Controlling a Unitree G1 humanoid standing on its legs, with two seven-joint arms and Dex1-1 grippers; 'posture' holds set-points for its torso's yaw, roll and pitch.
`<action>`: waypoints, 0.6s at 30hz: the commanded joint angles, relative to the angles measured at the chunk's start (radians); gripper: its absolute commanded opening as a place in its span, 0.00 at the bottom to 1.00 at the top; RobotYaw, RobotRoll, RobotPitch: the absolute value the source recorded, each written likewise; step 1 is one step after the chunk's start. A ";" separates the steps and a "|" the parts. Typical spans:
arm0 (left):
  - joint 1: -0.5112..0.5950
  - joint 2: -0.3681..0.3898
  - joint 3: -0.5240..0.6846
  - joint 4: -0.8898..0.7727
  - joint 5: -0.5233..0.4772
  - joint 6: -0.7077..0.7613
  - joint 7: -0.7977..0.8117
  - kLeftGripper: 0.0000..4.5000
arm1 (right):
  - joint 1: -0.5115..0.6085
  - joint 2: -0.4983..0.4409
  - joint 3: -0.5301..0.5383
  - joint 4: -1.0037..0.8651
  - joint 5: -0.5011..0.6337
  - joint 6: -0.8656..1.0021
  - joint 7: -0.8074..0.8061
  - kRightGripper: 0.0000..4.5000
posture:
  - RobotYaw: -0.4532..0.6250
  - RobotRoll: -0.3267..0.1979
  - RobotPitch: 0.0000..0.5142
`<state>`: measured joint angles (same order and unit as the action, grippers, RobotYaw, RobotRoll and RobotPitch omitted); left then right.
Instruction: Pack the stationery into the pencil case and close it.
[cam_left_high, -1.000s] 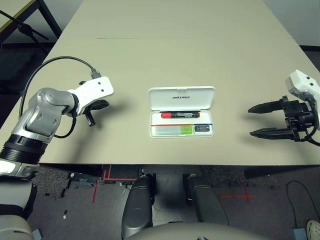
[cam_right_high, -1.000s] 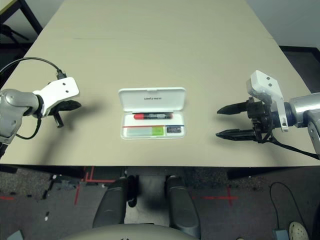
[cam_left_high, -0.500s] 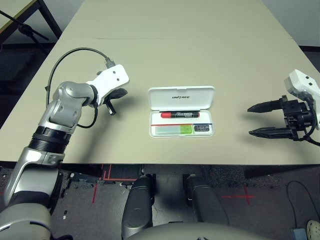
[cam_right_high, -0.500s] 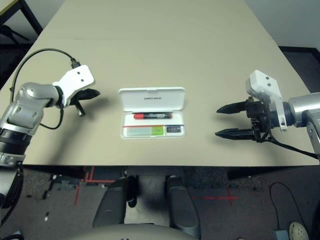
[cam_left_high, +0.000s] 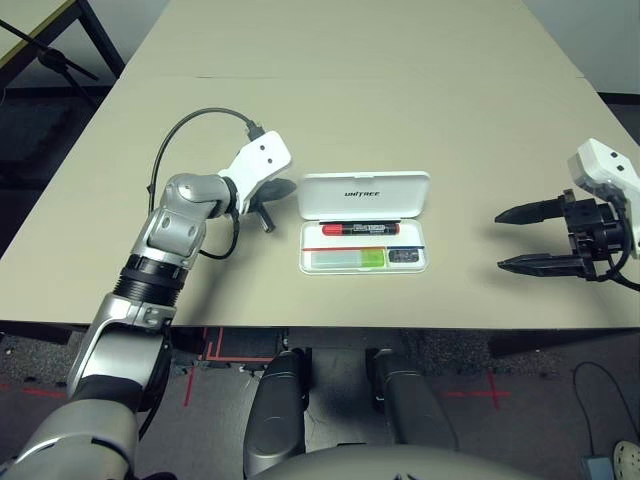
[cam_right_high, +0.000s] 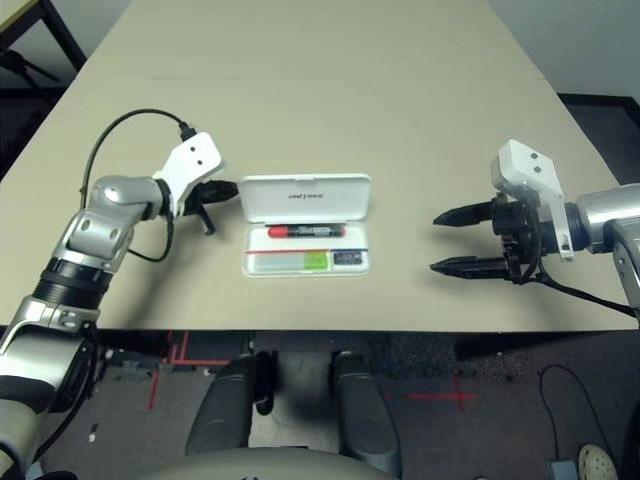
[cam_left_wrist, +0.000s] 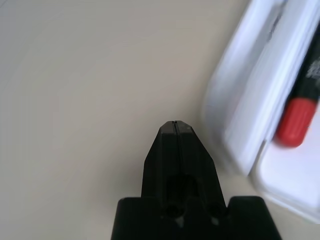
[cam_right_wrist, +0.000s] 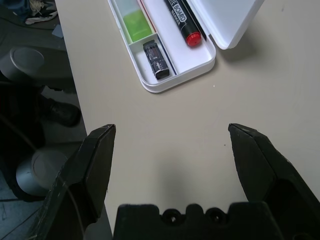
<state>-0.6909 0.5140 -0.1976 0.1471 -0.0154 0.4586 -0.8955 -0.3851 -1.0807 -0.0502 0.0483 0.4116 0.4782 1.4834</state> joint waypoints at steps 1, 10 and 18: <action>0.018 -0.002 -0.012 -0.068 -0.032 0.033 -0.029 0.01 | -0.009 0.001 0.019 0.013 -0.011 -0.008 0.002 1.00 | 0.42 0.62 0.33; 0.090 0.041 -0.055 -0.244 -0.092 0.099 -0.119 0.01 | -0.027 0.006 0.035 0.037 -0.033 -0.024 0.009 1.00 | 0.43 0.62 0.33; 0.126 0.046 -0.120 -0.283 -0.092 0.104 -0.160 0.01 | -0.051 0.006 0.058 0.057 -0.043 -0.033 0.015 1.00 | 0.43 0.62 0.32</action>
<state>-0.5835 0.5588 -0.2839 -0.1130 -0.0969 0.5556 -1.0382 -0.4276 -1.0777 -0.0089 0.0981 0.3787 0.4529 1.4894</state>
